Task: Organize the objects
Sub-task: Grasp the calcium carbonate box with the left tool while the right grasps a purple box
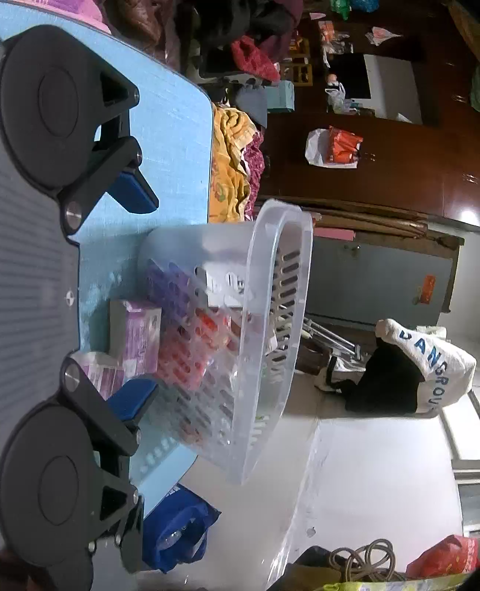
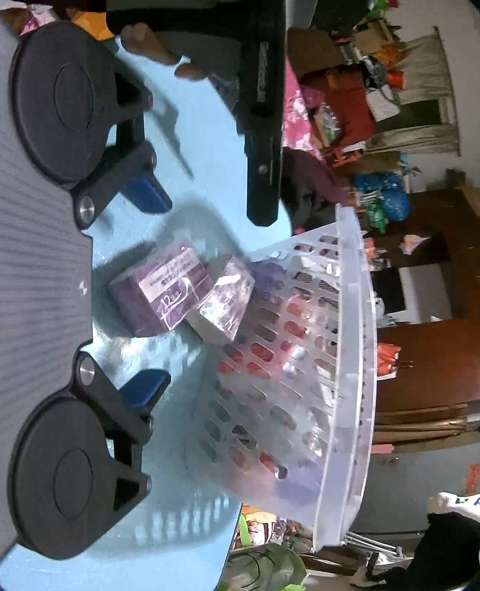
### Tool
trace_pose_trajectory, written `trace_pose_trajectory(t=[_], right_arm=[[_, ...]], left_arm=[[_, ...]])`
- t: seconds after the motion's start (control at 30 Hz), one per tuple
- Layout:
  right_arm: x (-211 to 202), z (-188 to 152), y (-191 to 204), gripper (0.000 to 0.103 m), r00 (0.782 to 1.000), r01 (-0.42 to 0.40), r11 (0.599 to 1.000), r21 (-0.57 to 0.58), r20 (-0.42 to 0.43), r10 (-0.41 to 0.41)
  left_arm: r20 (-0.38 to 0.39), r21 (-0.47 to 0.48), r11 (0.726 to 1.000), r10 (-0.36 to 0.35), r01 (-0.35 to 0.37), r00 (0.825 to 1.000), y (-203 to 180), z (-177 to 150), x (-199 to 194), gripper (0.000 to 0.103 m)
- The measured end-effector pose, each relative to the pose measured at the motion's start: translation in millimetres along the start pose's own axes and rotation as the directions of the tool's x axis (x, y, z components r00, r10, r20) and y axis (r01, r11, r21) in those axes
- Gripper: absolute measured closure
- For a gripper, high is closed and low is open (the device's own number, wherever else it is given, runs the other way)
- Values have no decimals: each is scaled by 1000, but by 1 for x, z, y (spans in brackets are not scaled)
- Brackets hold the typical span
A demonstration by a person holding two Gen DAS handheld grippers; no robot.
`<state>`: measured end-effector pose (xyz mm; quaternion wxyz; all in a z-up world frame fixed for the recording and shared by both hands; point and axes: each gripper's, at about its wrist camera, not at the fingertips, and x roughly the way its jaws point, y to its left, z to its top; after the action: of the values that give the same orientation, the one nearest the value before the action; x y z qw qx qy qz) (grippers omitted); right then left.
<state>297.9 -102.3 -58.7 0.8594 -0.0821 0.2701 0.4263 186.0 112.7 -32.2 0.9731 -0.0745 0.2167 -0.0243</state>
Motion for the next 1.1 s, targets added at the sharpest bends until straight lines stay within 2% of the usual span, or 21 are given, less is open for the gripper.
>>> trace_pose_trajectory(t=[0.03,0.13,0.23,0.33,0.43,0.57,0.63,0.7,0.73,0.87,1.0,1.1], right_arm=[[3,-1,-2,17,1000,-2,1000,0,-8,2],[6,-3,-7,46,999,-31,1000,-4,-6,31],[-6,-8,-15,46,998,-62,998,8,21,62],[-30,-18,-33,46,997,-24,998,54,70,20],[-50,-24,-56,46,993,37,991,132,103,-51],[-56,-29,-67,46,989,22,982,186,142,-49],[-56,-28,-66,46,988,23,983,183,145,-50],[-56,-28,-64,46,987,27,984,176,151,-54],[-55,-28,-64,46,987,29,984,174,150,-55],[-59,-29,-63,46,985,44,985,166,160,-71],[-60,-30,-66,46,982,43,983,177,173,-74],[-63,-31,-63,46,975,61,984,168,202,-95]], left_arm=[[-1,3,1000,-9,10,1000,0,0,1,5],[-13,15,1000,-20,20,1000,-5,-1,8,5],[-25,37,999,3,-2,1000,-15,-3,16,5],[-41,85,996,41,-38,998,-30,-5,31,5],[-100,102,994,41,-31,994,-44,-6,52,5],[-131,131,986,117,-100,984,-57,-8,72,6],[-139,148,981,150,-129,979,-61,-10,77,11],[-156,166,975,171,-145,973,-63,-14,80,32],[-156,166,976,170,-143,973,-64,-15,78,32],[-58,158,976,162,-151,985,-66,-19,57,32],[23,125,988,85,-87,996,-67,-26,30,32],[112,111,989,81,-93,990,-74,-30,15,32]])
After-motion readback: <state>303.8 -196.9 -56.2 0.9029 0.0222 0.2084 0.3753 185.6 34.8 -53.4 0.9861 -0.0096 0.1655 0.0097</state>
